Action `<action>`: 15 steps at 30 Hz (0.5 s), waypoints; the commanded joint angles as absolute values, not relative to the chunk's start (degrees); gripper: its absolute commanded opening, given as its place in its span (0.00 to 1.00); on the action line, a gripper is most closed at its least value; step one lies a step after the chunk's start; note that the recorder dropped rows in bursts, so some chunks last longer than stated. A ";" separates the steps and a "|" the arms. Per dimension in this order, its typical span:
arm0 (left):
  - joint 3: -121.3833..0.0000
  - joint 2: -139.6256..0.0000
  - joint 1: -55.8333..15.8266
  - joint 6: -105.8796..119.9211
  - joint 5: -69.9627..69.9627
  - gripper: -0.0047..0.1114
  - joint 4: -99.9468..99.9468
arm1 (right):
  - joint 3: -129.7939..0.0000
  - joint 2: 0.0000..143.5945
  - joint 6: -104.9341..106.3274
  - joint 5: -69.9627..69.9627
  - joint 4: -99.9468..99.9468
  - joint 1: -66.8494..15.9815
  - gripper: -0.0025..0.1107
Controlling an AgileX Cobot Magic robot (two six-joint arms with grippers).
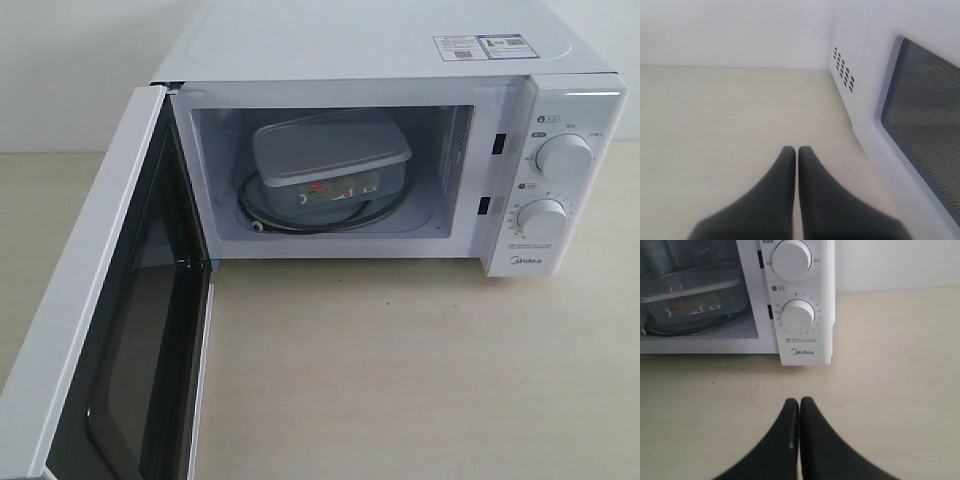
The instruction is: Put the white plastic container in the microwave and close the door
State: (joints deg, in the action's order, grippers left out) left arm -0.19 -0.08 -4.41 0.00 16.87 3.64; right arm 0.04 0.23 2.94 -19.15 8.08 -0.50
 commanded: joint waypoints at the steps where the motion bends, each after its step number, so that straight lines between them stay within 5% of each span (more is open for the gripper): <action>1: 0.00 0.00 -4.69 0.47 16.91 0.08 3.58 | 0.00 0.00 3.16 -19.05 8.15 -0.51 0.02; 6: 0.00 0.00 -4.69 0.46 12.63 0.08 3.58 | 0.00 0.00 3.16 -19.05 8.15 -0.51 0.02; 12: -1.17 0.00 -4.69 -3.76 -22.95 0.08 5.52 | 0.00 0.00 3.16 -19.05 8.15 -0.51 0.02; 15: -13.00 -1.56 -4.69 -0.71 -15.31 0.08 5.30 | 0.00 0.00 3.16 -19.05 8.15 -0.51 0.02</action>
State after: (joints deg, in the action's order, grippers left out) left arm -5.98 -0.08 -4.41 -2.07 -17.97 4.67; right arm 0.04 0.23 2.94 -19.15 8.08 -0.50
